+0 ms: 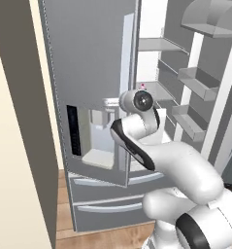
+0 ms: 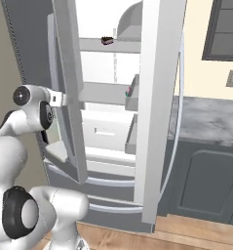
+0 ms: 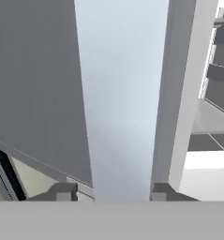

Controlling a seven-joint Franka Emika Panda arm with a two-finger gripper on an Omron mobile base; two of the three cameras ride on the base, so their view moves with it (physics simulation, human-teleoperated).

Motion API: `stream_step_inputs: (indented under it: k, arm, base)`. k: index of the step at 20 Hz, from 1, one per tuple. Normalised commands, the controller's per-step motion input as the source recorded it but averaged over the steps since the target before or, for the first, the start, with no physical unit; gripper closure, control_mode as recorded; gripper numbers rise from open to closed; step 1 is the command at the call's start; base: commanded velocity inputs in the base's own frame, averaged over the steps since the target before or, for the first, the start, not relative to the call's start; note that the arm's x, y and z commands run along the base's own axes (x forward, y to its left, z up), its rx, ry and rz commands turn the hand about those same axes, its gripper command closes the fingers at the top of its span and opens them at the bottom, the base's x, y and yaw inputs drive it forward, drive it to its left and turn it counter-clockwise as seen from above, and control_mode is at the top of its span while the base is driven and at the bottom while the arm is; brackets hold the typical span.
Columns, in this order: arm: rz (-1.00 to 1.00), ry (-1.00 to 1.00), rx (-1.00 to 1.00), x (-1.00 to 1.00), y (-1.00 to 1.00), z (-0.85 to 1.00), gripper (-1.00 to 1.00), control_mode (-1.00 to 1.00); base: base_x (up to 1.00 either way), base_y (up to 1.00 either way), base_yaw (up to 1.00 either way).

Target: Take the cake and cupcake from the fridge and place them on the empty tray on the dining counter.

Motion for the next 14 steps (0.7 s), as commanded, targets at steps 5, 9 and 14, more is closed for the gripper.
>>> stream_step_inputs:
  k: [5, 9, 14]
  arm:
    - [0.0, 0.0, 0.0, -0.59, 0.64, 0.0, 1.0, -1.0]
    - [0.0, 0.0, 0.0, -0.62, 0.68, 0.0, 1.0, -1.0]
    - [0.0, 0.0, 0.05, -0.67, 0.68, 0.0, 1.0, -1.0]
  base:
    - [0.0, 0.0, 0.0]
    - [0.0, 0.0, 0.0]
    - [0.0, 0.0, 0.0]
